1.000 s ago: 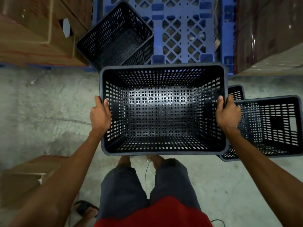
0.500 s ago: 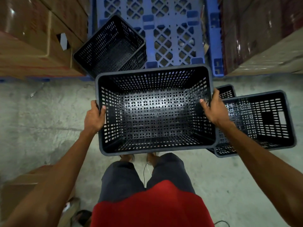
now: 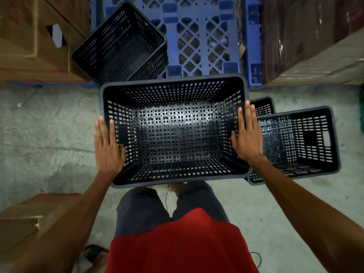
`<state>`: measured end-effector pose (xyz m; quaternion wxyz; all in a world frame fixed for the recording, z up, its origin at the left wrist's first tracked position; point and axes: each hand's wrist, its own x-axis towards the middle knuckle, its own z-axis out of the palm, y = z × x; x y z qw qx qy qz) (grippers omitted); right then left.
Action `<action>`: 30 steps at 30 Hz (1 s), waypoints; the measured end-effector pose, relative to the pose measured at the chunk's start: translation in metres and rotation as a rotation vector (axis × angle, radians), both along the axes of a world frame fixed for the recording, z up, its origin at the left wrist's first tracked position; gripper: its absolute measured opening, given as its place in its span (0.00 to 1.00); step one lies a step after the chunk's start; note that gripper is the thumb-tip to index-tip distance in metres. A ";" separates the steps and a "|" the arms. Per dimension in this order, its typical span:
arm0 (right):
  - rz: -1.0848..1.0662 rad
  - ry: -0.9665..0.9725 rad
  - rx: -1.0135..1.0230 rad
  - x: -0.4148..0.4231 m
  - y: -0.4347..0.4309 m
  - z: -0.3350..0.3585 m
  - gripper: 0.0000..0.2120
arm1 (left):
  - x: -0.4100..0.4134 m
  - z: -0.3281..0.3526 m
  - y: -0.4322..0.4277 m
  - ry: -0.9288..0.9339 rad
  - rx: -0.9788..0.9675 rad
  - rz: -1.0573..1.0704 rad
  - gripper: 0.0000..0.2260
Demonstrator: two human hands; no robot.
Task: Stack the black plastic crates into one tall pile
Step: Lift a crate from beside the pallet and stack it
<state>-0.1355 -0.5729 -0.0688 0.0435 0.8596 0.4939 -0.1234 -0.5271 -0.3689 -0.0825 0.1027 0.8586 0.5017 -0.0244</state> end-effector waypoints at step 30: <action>-0.180 0.046 0.047 -0.081 0.024 0.023 0.31 | -0.033 0.023 -0.010 -0.165 -0.308 0.092 0.34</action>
